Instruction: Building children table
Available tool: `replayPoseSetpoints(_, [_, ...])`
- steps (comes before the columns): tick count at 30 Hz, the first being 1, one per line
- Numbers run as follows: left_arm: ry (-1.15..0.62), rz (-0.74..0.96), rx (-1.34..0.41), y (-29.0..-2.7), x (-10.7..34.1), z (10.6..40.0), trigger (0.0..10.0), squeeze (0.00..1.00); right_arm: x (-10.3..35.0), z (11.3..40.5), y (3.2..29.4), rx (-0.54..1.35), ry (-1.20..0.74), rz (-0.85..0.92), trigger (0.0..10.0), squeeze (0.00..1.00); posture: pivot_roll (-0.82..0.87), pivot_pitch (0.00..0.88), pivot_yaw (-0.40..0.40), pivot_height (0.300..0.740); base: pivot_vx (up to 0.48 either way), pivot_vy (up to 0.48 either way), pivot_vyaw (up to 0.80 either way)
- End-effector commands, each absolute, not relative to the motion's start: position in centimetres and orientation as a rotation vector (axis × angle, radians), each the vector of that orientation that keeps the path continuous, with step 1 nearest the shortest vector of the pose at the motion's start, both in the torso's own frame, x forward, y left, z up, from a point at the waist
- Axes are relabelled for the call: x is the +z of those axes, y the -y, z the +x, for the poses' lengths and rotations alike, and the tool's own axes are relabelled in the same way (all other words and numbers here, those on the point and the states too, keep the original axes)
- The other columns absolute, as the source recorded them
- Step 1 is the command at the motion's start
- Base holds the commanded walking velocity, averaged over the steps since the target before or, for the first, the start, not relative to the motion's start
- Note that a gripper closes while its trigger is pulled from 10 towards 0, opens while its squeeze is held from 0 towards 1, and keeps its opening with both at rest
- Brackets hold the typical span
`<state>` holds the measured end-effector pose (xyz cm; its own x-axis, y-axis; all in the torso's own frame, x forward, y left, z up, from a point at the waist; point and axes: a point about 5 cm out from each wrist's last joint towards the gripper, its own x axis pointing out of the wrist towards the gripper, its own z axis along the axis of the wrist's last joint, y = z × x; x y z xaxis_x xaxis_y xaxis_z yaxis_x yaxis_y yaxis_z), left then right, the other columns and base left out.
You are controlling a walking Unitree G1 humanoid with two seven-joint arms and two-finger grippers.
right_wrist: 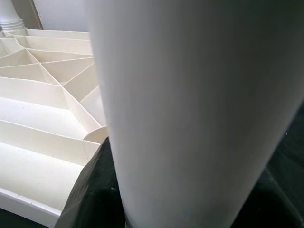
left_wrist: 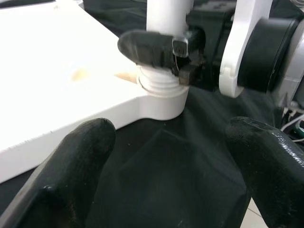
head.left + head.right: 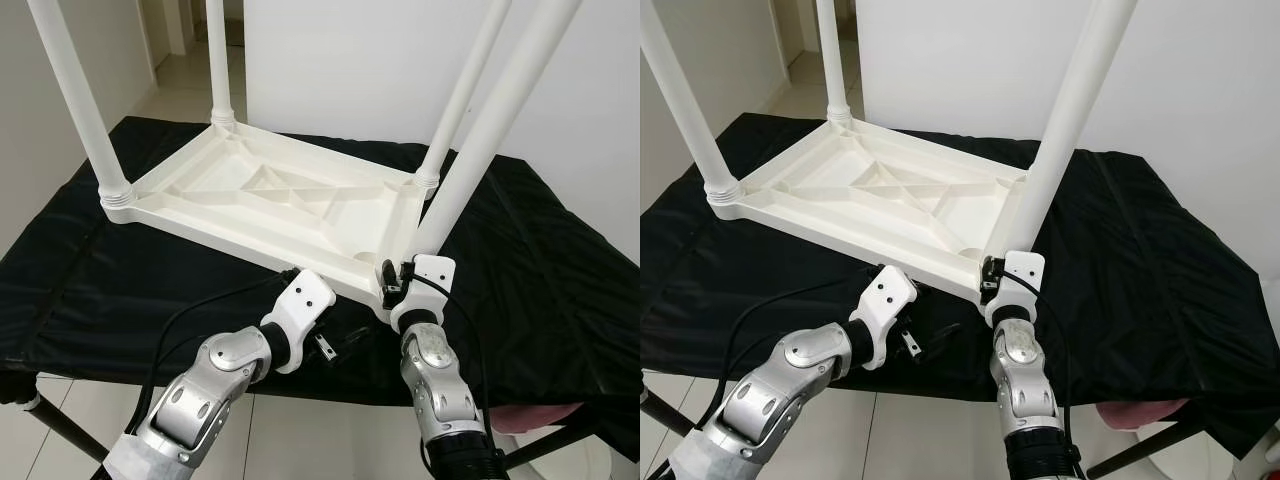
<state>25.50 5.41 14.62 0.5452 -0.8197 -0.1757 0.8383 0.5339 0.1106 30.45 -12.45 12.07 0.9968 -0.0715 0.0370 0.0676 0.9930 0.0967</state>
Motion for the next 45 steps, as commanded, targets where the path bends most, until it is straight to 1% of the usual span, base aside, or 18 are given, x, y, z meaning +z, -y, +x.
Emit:
replayPoseSetpoints(1, [-0.112,0.197,-1.024,-5.4,14.5,25.5,10.0,0.0,11.0,29.7,12.8,-0.089,-0.001,0.097,10.0,0.0,-0.01,0.0,-0.076,0.74,0.0,0.0,0.0])
replayPoseSetpoints(3, [-0.109,0.195,-1.022,-5.2,14.6,25.5,10.0,0.0,10.9,29.7,13.1,-0.1,-0.005,0.092,10.0,0.0,-0.01,0.0,-0.076,0.74,0.0,0.0,0.0])
replayPoseSetpoints(4, [-0.103,0.188,-1.025,-5.0,14.7,25.4,10.0,0.0,10.9,29.6,13.7,-0.099,-0.008,0.108,10.0,1.0,-0.01,0.0,-0.074,0.74,0.0,0.0,0.0])
replayPoseSetpoints(13, [-0.094,0.185,-1.015,-5.1,14.9,25.6,10.0,0.0,11.3,29.5,16.2,-0.038,0.018,0.095,10.0,1.0,-0.01,0.0,-0.077,0.74,0.0,0.0,0.0])
replayPoseSetpoints(14, [-0.093,0.184,-1.015,-5.1,14.9,25.6,10.0,0.0,11.2,29.3,16.5,0.033,0.022,0.086,10.0,0.14,0.0,0.0,-0.081,0.74,0.0,0.0,0.0])
replayPoseSetpoints(15, [-0.093,0.184,-1.015,-5.1,14.9,25.6,10.0,0.0,11.2,29.3,16.5,0.033,0.022,0.086,10.0,0.14,0.0,0.0,-0.081,0.74,0.0,0.0,0.0])
replayPoseSetpoints(16, [-0.092,0.184,-1.014,-5.1,14.9,25.6,10.0,0.0,11.2,29.1,16.8,0.097,0.023,0.08,10.0,0.0,0.0,0.0,-0.081,0.74,0.0,0.0,0.0])
replayPoseSetpoints(19, [-0.09,0.184,-1.014,-5.1,14.9,25.6,10.0,0.0,11.0,28.8,17.6,0.243,0.024,0.028,10.0,0.0,0.0,0.0,-0.081,0.74,0.0,0.0,0.0])
replayPoseSetpoints(21, [-0.092,0.176,-1.016,-5.1,14.9,25.6,10.0,0.0,11.2,28.8,18.3,0.389,0.019,-0.015,10.0,0.0,0.0,0.0,-0.08,0.74,0.0,0.0,0.0])
replayPoseSetpoints(24, [-0.096,0.186,-1.022,-5.2,14.9,25.5,10.0,0.0,11.7,29.7,18.6,0.563,0.007,-0.059,10.0,0.0,0.01,0.0,-0.071,0.74,0.0,0.0,0.0])
replayPoseSetpoints(32, [-0.092,0.196,-1.021,-5.4,15.0,25.7,10.0,0.0,12.0,31.0,18.6,0.626,-0.004,-0.085,10.0,0.0,0.02,0.0,-0.074,0.74,0.0,0.0,0.0])
replayPoseSetpoints(34, [-0.08,0.198,-1.012,-5.4,15.3,26.0,10.0,0.0,12.2,32.8,17.6,0.651,-0.009,-0.087,10.0,0.0,0.04,0.0,-0.078,0.74,0.0,0.0,0.0])
replayPoseSetpoints(37, [-0.077,0.198,-1.01,-5.4,15.4,26.0,10.0,0.0,12.2,33.4,17.1,0.671,-0.016,-0.081,10.0,0.0,0.04,0.0,-0.078,0.74,0.0,0.0,0.0])
replayPoseSetpoints(39, [-0.073,0.197,-1.01,-5.3,15.4,26.0,10.0,0.0,11.9,34.0,15.9,0.693,-0.025,-0.083,10.0,0.0,0.05,0.0,-0.079,0.74,0.0,0.0,0.0])
replayPoseSetpoints(42, [-0.072,0.197,-1.01,-5.2,15.5,26.0,10.0,0.0,11.8,34.1,15.6,0.703,-0.026,-0.081,10.0,0.0,0.05,0.0,-0.081,0.74,0.0,0.0,0.0])
replayPoseSetpoints(43, [-0.07,0.196,-1.011,-5.2,15.5,26.0,10.0,0.0,11.6,34.2,15.3,0.713,-0.031,-0.075,4.3,0.0,0.05,0.0,-0.081,0.74,0.0,0.0,0.0])
replayPoseSetpoints(44, [-0.07,0.196,-1.011,-5.2,15.5,26.0,10.0,0.0,11.6,34.2,15.3,0.713,-0.031,-0.075,4.3,0.0,0.05,0.0,-0.081,0.74,0.0,0.0,0.0])
replayPoseSetpoints(45, [-0.069,0.195,-1.01,-5.2,15.5,26.0,10.0,0.0,11.4,34.1,15.1,0.734,-0.037,-0.052,0.0,0.0,0.06,0.0,-0.085,0.74,0.0,0.0,0.0])
